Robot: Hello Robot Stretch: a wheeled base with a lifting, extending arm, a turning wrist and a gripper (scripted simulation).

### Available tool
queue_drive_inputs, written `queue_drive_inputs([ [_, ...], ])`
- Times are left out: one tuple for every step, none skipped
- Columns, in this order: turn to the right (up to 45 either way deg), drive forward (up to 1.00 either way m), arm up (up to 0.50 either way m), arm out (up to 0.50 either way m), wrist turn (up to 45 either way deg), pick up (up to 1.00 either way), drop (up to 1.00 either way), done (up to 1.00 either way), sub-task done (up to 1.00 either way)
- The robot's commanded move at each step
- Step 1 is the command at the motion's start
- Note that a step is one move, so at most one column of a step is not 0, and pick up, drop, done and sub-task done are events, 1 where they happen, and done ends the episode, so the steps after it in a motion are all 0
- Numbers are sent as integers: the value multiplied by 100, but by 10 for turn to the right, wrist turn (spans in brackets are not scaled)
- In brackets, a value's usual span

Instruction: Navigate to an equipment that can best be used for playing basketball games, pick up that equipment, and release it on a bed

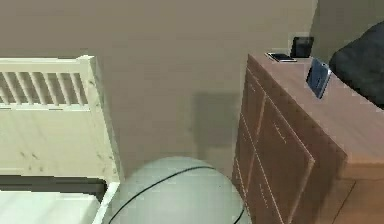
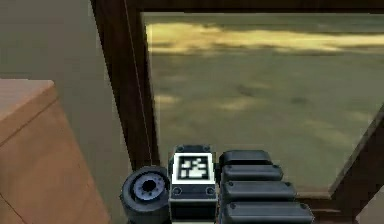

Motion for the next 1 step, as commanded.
queue_drive_inputs([
  [180,0,0,0,0,0,0,0,0],
])
